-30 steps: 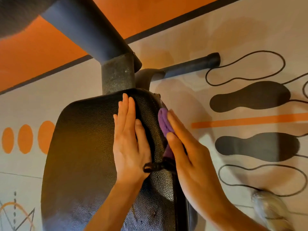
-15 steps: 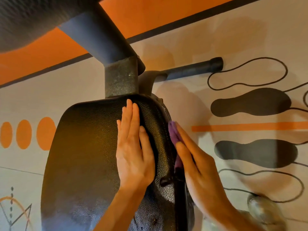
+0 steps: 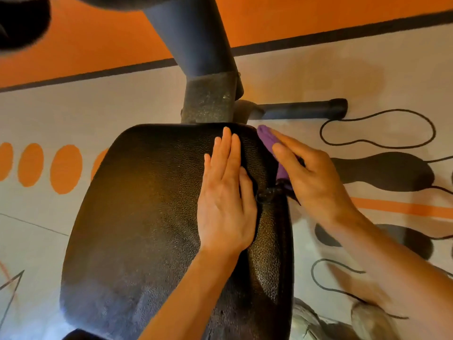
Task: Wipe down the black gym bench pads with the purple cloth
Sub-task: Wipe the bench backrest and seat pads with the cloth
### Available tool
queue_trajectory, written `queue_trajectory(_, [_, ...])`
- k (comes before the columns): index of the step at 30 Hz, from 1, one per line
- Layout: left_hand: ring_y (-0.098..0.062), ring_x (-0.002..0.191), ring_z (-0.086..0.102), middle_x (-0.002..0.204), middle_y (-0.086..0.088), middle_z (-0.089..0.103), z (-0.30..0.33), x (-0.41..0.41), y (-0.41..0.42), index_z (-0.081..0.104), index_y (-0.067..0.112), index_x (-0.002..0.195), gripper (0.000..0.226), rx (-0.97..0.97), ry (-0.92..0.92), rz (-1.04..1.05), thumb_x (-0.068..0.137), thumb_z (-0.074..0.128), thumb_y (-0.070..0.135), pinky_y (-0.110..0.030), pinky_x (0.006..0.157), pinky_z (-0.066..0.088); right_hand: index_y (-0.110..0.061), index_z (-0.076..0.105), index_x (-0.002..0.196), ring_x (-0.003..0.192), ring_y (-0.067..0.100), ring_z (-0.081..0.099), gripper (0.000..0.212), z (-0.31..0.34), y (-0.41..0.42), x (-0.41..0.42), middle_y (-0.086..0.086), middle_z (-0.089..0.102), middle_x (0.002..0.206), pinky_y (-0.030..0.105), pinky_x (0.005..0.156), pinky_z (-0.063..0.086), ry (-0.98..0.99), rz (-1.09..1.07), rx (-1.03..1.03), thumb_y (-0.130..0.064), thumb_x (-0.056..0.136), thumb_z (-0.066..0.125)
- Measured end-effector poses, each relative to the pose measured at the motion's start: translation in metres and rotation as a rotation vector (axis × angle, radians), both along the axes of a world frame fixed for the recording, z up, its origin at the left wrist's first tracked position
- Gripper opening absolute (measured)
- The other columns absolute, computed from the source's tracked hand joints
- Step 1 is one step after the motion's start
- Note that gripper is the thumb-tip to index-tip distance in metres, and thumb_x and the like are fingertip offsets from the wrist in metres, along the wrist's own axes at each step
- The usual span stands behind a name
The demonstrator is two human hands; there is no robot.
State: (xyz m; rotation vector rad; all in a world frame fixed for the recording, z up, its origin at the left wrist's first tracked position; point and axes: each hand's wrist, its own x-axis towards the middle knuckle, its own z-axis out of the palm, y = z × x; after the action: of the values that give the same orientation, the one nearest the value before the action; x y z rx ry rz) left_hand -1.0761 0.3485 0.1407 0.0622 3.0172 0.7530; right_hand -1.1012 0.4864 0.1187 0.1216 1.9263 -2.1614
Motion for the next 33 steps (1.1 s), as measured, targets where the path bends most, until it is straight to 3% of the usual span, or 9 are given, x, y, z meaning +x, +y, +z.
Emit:
queue_trajectory(3, [-0.008,0.15,0.007,0.162,0.001,0.018,0.001,0.001,-0.001,0.025,0.012,0.152,0.055,-0.002,-0.004,-0.014,0.099,0.025,0.025,-0.026,0.123,0.003,-0.022,0.066,0.094,0.074,-0.023,0.052,0.03,0.007,-0.024,-0.06,-0.019,0.061,0.084,0.002,0.069,0.04,0.023,0.199,0.297,-0.027,0.103,0.038])
queue_trajectory(5, [-0.01,0.151,0.008,0.162,0.0,0.017,0.003,0.0,0.0,0.024,0.011,0.152,0.055,-0.024,-0.017,-0.017,0.099,0.025,0.024,-0.026,0.123,0.002,-0.018,0.054,0.071,0.057,-0.009,0.048,0.038,0.008,-0.035,-0.084,-0.008,0.05,0.066,0.007,0.057,0.034,0.045,0.303,0.432,-0.032,0.102,0.037])
queue_trajectory(9, [-0.013,0.151,0.009,0.162,-0.003,0.016,0.004,0.0,-0.002,0.024,0.009,0.152,0.054,-0.036,-0.014,-0.021,0.1,0.027,0.023,-0.029,0.124,0.003,-0.023,0.069,0.112,0.088,-0.005,0.06,0.026,0.01,-0.017,-0.063,-0.018,0.066,0.101,0.006,0.072,0.044,0.044,0.274,0.326,-0.032,0.099,0.047])
queue_trajectory(11, [-0.014,0.151,0.011,0.162,-0.004,0.017,0.008,0.002,-0.005,0.026,0.008,0.151,0.052,-0.001,-0.006,-0.016,0.101,0.028,0.021,-0.029,0.123,0.003,-0.026,0.062,0.124,0.103,0.01,0.063,0.029,0.015,-0.007,-0.047,-0.005,0.068,0.116,0.014,0.08,0.05,0.035,0.209,0.347,-0.028,0.098,0.051])
queue_trajectory(13, [-0.016,0.15,0.013,0.161,-0.004,0.019,0.012,0.004,-0.004,0.029,0.009,0.151,0.05,0.03,0.001,0.003,0.102,0.032,0.019,-0.029,0.123,0.003,-0.025,0.063,0.123,0.103,0.025,0.064,0.029,0.022,-0.002,-0.043,0.006,0.07,0.112,0.027,0.086,0.052,0.033,0.183,0.416,-0.03,0.097,0.053])
queue_trajectory(15, [-0.016,0.15,0.013,0.161,-0.003,0.02,0.022,0.01,-0.012,0.03,0.011,0.15,0.049,0.057,0.018,0.045,0.102,0.034,0.021,-0.029,0.123,0.004,-0.024,0.066,0.121,0.097,0.025,0.064,0.028,0.039,-0.008,-0.045,0.006,0.072,0.106,0.024,0.081,0.051,0.07,0.188,0.479,-0.029,0.096,0.054])
queue_trajectory(21, [-0.014,0.15,0.01,0.162,0.0,0.018,0.047,0.037,-0.067,0.031,0.016,0.151,0.05,0.045,0.019,0.152,0.103,0.037,0.026,-0.028,0.122,0.002,-0.024,0.063,0.123,0.056,-0.012,0.054,0.028,0.09,-0.045,-0.05,-0.026,0.058,0.081,0.002,0.051,0.04,0.168,0.238,0.61,-0.023,0.098,0.051])
queue_trajectory(28, [-0.013,0.151,0.002,0.163,0.003,0.011,0.063,0.06,-0.131,0.024,0.02,0.153,0.052,0.04,-0.004,0.289,0.103,0.035,0.029,-0.028,0.121,-0.002,-0.03,0.066,0.115,0.066,-0.004,0.058,0.023,0.123,-0.097,-0.046,-0.01,0.062,0.073,0.0,0.052,0.04,0.201,0.309,0.699,-0.032,0.096,0.053])
queue_trajectory(33, [-0.014,0.151,0.001,0.163,0.003,0.01,0.065,0.075,-0.165,0.02,0.02,0.154,0.053,0.04,0.004,0.341,0.103,0.033,0.031,-0.029,0.121,-0.003,-0.02,0.069,0.11,0.076,0.01,0.057,0.027,0.136,-0.135,-0.042,0.012,0.068,0.098,0.01,0.062,0.042,0.21,0.347,0.737,-0.035,0.094,0.053])
